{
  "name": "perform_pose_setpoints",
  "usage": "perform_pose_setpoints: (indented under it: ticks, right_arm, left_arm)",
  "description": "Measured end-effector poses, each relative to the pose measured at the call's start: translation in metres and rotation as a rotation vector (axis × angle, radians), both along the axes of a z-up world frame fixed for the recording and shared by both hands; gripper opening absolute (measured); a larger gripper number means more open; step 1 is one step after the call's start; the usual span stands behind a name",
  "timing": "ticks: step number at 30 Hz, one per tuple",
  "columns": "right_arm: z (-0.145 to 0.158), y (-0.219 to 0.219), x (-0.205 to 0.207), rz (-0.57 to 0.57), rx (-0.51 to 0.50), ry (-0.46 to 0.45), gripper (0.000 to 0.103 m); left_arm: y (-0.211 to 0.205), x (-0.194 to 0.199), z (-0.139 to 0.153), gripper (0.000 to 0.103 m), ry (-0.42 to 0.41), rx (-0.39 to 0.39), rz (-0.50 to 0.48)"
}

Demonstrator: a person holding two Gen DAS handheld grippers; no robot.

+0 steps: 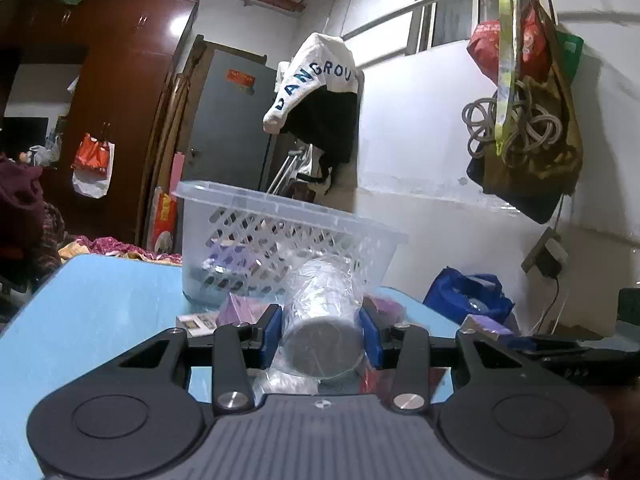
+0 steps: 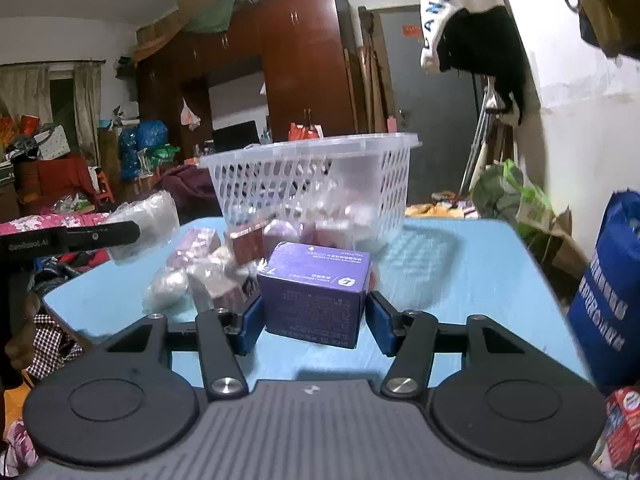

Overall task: Organize objects
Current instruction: 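Carry both items over the basket and open both tools to drop them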

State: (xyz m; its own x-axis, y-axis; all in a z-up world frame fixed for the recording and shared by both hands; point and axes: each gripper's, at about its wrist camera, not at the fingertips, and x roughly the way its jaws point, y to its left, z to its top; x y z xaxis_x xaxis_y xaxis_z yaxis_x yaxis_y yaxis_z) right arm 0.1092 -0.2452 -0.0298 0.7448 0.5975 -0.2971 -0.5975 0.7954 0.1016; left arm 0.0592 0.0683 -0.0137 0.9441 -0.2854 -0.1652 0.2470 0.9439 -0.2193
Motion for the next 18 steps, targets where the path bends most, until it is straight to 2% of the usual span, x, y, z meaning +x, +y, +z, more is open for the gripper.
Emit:
perform_pose_setpoints:
  ticks: [5,9,12,15,16,17,18]
  right_arm:
    - [0.038,0.005,0.007,0.028,0.028,-0.082,0.058]
    - [0.088,0.028,0.041,0.068,0.039,-0.178,0.058]
    - [0.113,0.063,0.088,0.055,-0.013,-0.184,0.058]
    - [0.114,0.094,0.132,0.023,-0.098,-0.138,0.058]
    - [0.112,0.100,0.142,0.023,-0.108,-0.123,0.059]
    - [0.110,0.105,0.149,0.034,-0.111,-0.105,0.060]
    - [0.107,0.107,0.151,0.034,-0.118,-0.093,0.066]
  left_arm:
    - [0.008,0.014,0.028,0.046,-0.051,-0.002,-0.020]
    - [0.005,0.058,0.079,0.046,-0.087,0.010,-0.028]
    - [-0.001,0.110,0.108,0.046,-0.048,0.051,0.008]
    - [0.001,0.164,0.113,0.046,0.048,0.071,0.048]
    - [0.001,0.177,0.110,0.048,0.074,0.091,0.048]
    - [0.001,0.187,0.107,0.058,0.095,0.109,0.053]
    - [0.000,0.191,0.103,0.068,0.106,0.113,0.068]
